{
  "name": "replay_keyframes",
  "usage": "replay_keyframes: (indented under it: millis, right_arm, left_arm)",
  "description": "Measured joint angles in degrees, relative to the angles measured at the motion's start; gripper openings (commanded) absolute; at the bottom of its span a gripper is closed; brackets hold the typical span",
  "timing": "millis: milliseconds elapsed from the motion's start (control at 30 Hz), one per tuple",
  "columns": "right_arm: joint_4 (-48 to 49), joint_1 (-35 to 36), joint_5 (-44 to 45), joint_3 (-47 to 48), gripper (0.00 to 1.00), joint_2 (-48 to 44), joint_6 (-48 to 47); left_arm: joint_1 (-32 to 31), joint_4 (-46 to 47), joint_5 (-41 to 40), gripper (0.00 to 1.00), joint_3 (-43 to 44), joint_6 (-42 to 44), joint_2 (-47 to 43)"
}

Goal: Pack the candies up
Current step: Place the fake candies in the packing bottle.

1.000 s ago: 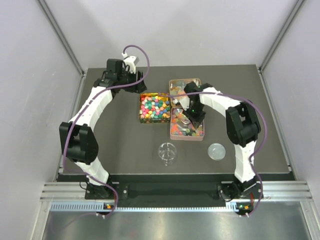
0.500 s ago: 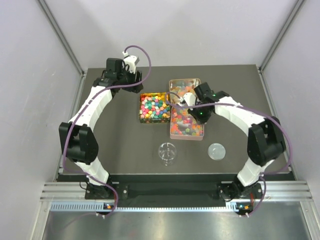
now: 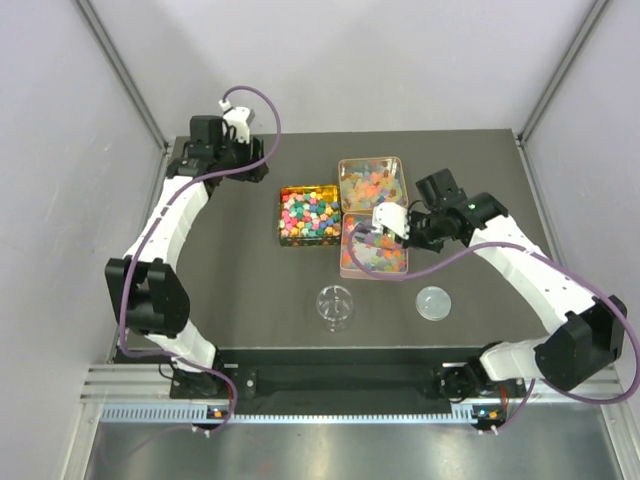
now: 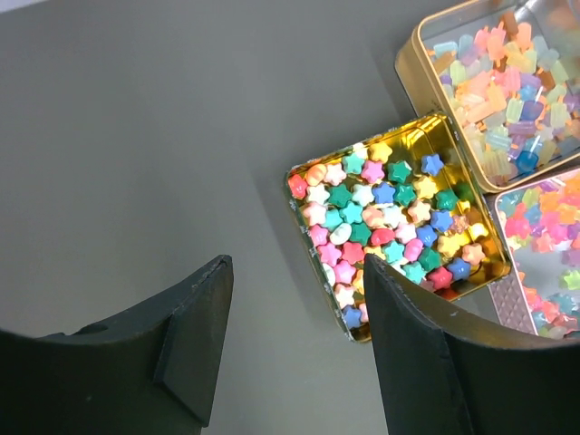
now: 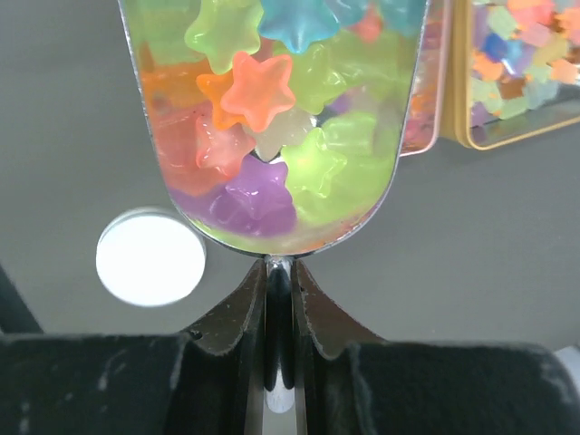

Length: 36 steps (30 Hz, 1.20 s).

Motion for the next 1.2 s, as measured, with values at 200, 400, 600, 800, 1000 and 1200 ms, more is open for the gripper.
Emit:
replay_keyframes:
  millis: [200, 400, 600, 800, 1000, 1200]
  right_arm:
    - [-9.9, 2.9, 2.8, 5.0, 0.0, 1.6, -9.1]
    - [-16.2, 7.0, 6.6, 7.6, 0.0, 1.6, -17.5]
    - [-19.8, 12.2, 9.6, 9.8, 0.0, 3.4, -20.2]
    - [-21.1, 17.0, 13.2, 13.3, 0.0, 8.2, -19.2]
    - [-20.9, 21.8, 16.5, 16.3, 0.0, 13.3, -16.2]
    - [-21.1, 25.0, 20.6, 16.3, 0.0, 14.4, -14.4]
  left_arm:
    - [1.0, -1.7, 0.8, 0.65, -0.9, -0.4, -5.7]
    - [1.6, -1.8, 1.0, 0.65, -7.0, -2.1, -13.5]
    - [5.0, -2.7, 0.3, 0.66, -9.3, -3.0, -14.9]
    - [6.1, -3.0, -0.2, 0.66, -9.3, -2.6, -15.1]
    - [6.2, -3.3, -0.3, 0.66, -9.3, -2.4, -17.3]
    - [6.2, -3.3, -0.5, 0.67, -9.3, -2.4, -19.6]
